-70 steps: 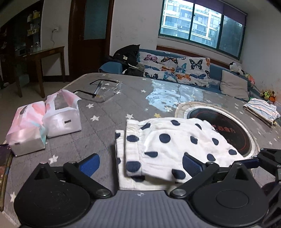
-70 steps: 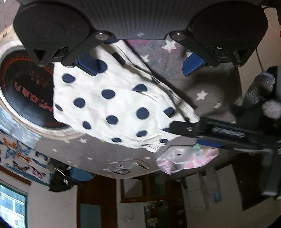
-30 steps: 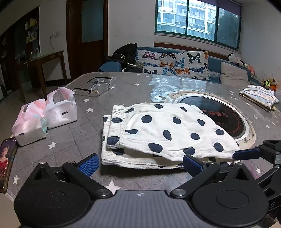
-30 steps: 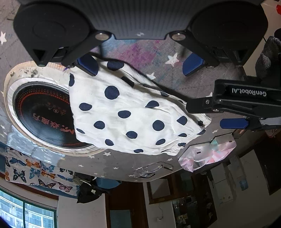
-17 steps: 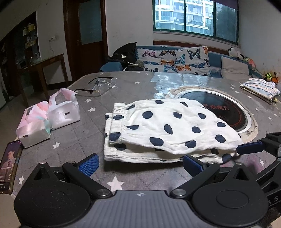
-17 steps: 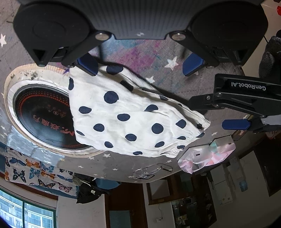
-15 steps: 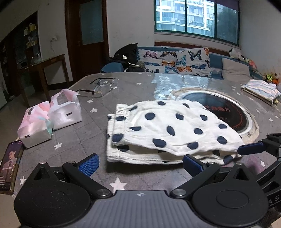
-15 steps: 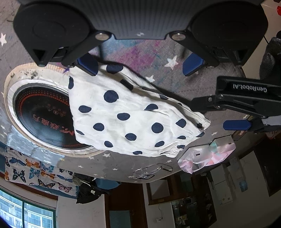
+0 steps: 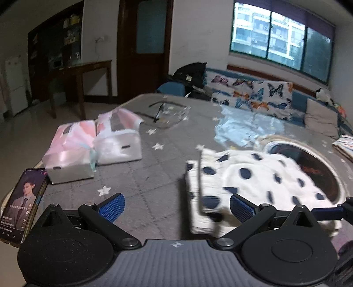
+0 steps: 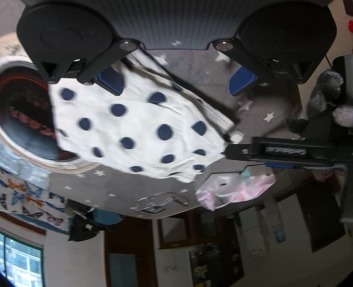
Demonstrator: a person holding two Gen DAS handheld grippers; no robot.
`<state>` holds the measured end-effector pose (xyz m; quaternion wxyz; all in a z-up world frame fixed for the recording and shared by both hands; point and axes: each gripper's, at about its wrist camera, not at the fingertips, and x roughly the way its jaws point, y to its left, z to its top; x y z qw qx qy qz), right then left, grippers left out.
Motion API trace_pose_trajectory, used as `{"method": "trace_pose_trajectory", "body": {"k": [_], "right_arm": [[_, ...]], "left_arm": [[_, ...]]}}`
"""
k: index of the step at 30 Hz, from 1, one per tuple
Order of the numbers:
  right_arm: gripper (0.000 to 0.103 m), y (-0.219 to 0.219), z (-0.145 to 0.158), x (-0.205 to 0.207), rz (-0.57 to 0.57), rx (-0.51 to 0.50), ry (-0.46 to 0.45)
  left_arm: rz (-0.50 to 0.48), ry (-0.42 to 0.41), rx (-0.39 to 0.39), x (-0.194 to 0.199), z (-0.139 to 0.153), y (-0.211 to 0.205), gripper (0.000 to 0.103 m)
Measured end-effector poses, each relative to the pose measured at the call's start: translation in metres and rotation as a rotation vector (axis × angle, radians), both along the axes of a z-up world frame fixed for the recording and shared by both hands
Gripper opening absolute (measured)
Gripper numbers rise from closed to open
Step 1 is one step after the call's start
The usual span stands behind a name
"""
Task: Fold clothes
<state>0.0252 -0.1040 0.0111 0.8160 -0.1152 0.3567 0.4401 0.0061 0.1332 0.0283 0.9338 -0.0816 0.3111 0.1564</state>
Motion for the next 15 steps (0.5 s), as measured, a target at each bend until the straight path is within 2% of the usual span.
{"method": "trace_pose_trajectory", "body": {"k": [3, 7, 15], "right_arm": [[0.103, 0.011, -0.011, -0.002, 0.032, -0.012, 0.026], [0.103, 0.013, -0.014, -0.011, 0.072, -0.045, 0.008], [0.103, 0.026, 0.008, -0.004, 0.082, -0.052, -0.072]], "left_arm": [[0.001, 0.028, -0.013, 0.004, -0.010, 0.006, 0.103], [-0.008, 0.050, -0.028, 0.004, -0.019, 0.009, 0.103], [0.008, -0.004, -0.105, 0.002, 0.000, 0.026, 0.103]]}}
